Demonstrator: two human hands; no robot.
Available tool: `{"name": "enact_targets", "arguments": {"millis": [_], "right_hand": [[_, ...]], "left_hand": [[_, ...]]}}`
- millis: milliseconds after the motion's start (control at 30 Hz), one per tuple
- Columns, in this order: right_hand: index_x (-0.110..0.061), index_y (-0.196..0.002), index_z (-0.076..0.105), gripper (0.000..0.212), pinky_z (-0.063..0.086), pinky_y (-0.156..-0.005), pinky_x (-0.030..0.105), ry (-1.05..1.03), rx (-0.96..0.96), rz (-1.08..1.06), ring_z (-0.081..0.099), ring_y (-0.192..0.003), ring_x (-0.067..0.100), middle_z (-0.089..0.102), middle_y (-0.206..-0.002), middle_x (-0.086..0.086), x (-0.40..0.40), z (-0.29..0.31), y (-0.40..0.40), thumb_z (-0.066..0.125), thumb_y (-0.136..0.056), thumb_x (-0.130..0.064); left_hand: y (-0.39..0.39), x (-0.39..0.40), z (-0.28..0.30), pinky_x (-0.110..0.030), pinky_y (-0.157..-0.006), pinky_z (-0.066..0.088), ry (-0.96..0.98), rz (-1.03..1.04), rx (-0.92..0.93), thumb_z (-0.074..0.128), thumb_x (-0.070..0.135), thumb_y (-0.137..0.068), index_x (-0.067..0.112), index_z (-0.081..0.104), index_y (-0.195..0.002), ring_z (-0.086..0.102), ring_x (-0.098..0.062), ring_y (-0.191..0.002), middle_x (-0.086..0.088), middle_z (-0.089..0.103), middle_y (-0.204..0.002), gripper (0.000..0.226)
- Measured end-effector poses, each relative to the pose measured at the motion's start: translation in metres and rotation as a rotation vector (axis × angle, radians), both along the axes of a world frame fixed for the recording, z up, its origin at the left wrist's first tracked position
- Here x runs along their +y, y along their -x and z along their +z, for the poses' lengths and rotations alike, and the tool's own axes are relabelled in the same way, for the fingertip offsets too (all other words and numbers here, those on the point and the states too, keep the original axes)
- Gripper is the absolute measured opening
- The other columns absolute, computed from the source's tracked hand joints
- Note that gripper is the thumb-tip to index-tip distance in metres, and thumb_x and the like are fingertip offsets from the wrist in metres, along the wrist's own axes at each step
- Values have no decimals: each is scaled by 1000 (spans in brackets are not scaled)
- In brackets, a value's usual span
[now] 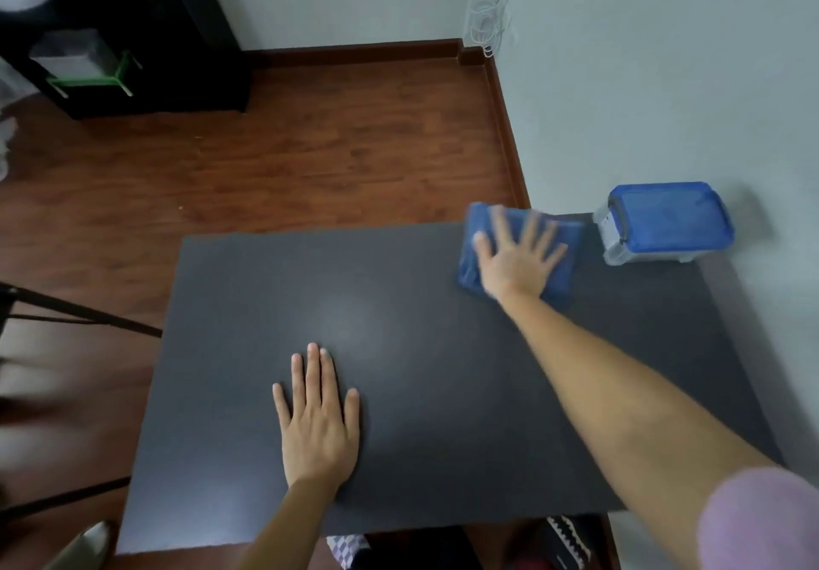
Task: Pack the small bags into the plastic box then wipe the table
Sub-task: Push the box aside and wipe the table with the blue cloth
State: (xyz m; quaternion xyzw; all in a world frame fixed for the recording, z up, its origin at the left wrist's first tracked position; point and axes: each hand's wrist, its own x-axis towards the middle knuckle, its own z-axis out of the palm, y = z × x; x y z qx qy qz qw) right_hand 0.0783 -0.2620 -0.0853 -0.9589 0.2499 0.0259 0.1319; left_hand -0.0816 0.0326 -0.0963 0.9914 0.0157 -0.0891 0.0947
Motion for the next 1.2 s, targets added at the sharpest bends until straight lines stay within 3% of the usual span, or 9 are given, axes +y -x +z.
{"name": "enact_targets", "arguments": {"millis": [33,100,233,300,500,567,767,967,1200], "right_hand": [[-44,-152,17,60,3,-115,69,-29,22,-181,-5,-150,44,0,-165,16,-2,3,-16,23,-96,-63],[-40,-151,25,59,1,-113,71,-21,34,-166,-3,-149,47,3,-164,19,31,2,-34,25,-96,-61],[-48,-149,24,58,-3,-116,68,-11,-13,708,1,-150,42,7,-165,10,142,-7,-20,27,-93,-63],[-50,-148,23,57,3,-118,65,-15,-22,922,1,-152,37,8,-166,4,145,-8,-17,24,-93,-64],[-42,-152,20,60,4,-117,67,-9,46,-22,1,-151,41,6,-165,13,25,3,-13,25,-95,-62],[-44,-152,15,59,4,-117,66,21,56,60,0,-151,41,4,-165,13,27,3,16,24,-96,-61],[-49,-150,20,56,12,-119,61,100,-17,807,8,-152,36,13,-165,5,44,-11,178,32,-97,-63],[-44,-149,28,58,23,-114,65,130,157,418,12,-150,37,19,-163,9,-73,14,230,18,-96,-65],[-43,-151,19,68,12,-118,62,152,282,253,8,-151,37,11,-165,6,-132,29,243,3,-91,-70]], "left_hand": [[0,-1,1,-50,-121,6,-8,2,1,10,49,-95,12,3,-152,-6,-19,-150,1,0,-162,68],[-3,-1,3,-51,-120,9,-17,5,10,13,47,-95,10,9,-152,0,-21,-150,-1,6,-162,68],[-1,-1,3,-53,-119,13,-12,5,3,16,46,-94,9,15,-152,6,-22,-150,-3,12,-162,69],[-1,0,3,-52,-119,12,-15,9,12,13,48,-95,10,11,-152,3,-21,-150,-2,9,-162,68],[-2,-3,4,-51,-120,9,-6,3,9,15,46,-95,10,12,-152,3,-21,-150,-1,7,-162,68],[-2,-1,4,-51,-120,10,3,10,11,16,46,-95,9,12,-152,3,-21,-150,-1,8,-162,68],[-3,3,1,-53,-119,11,5,11,17,18,46,-95,10,15,-152,6,-23,-150,-3,12,-162,68],[-3,4,-4,-56,-118,11,17,-7,-7,16,47,-94,10,16,-152,6,-25,-150,-4,14,-162,68],[-3,4,-4,-56,-118,9,17,-22,3,12,48,-94,11,13,-153,4,-26,-150,-5,11,-163,70]]}}
